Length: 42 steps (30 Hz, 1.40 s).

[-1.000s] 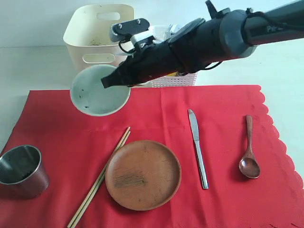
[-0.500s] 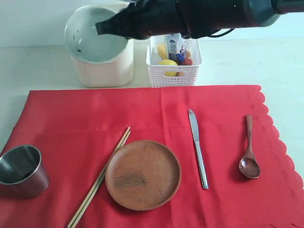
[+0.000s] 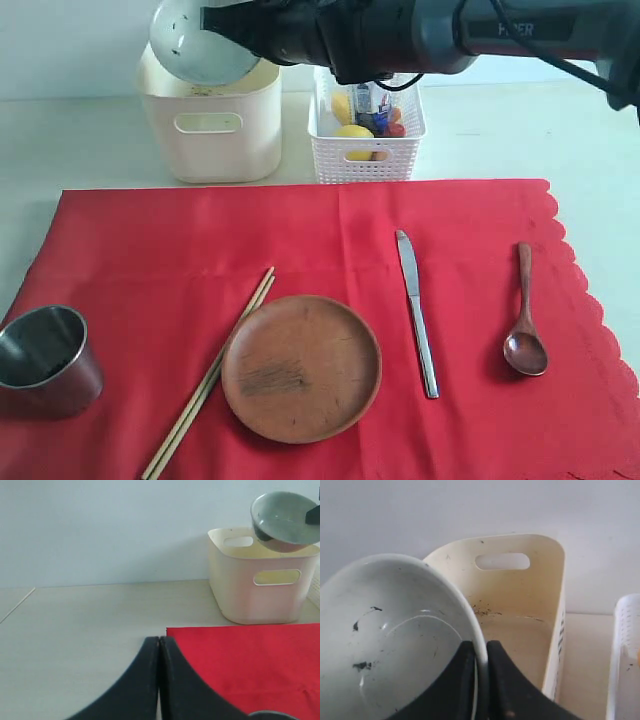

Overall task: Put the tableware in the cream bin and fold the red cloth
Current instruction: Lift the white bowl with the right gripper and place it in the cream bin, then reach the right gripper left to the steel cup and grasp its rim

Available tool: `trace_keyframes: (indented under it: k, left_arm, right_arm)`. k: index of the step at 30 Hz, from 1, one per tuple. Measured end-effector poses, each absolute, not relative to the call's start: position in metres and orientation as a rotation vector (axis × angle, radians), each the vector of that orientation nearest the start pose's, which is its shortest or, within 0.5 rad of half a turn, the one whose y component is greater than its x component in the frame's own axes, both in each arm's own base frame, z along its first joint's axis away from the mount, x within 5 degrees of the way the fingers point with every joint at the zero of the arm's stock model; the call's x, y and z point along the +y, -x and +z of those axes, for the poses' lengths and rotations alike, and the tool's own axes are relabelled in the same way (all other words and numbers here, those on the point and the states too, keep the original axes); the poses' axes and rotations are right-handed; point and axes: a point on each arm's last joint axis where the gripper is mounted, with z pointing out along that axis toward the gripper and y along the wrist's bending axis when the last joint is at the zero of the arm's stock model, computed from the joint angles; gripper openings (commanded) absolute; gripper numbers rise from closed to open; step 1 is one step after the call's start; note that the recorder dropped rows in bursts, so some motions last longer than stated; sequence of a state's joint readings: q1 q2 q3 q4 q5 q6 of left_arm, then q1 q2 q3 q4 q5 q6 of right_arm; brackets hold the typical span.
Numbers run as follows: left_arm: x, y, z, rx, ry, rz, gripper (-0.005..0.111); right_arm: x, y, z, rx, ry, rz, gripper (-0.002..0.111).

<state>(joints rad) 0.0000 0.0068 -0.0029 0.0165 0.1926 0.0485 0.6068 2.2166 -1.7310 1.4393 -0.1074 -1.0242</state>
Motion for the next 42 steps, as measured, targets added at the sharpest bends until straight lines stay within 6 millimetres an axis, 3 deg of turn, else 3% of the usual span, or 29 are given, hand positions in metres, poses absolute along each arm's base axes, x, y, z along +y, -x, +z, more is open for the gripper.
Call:
trace_keyframes:
  k: [6,11,14,20,27,35,42]
  left_arm:
    - [0.000,-0.056,0.196,1.680,-0.052,0.051,0.001]
    - [0.000,-0.056,0.196,1.680,-0.052,0.051,0.001]
    - [0.000,-0.056,0.196,1.680,-0.052,0.051,0.001]
    - [0.000,-0.056,0.196,1.680,-0.052,0.051,0.001]
    - [0.000,-0.056,0.196,1.680,-0.052,0.051,0.001]
    - [0.000,-0.056,0.196,1.680,-0.052,0.051,0.001]
    - [0.000,-0.056,0.196,1.680,-0.052,0.051,0.001]
  right_arm:
    - [0.290,-0.437,0.214,1.989,0.105,0.558,0.063]
    - [0.293,-0.435,0.214,1.999,0.130,0.590,0.066]
    - [0.301,-0.430,0.213,2.019,0.237,0.662,0.060]
    - [0.309,-0.422,0.210,2.029,0.424,0.707,0.028]
    - [0.302,-0.409,0.215,2.050,0.455,0.710,0.000]
    - [0.283,-0.380,0.226,2.080,0.527,0.674,0.000]
    - [0.285,-0.349,0.234,2.115,0.777,0.821,0.000]
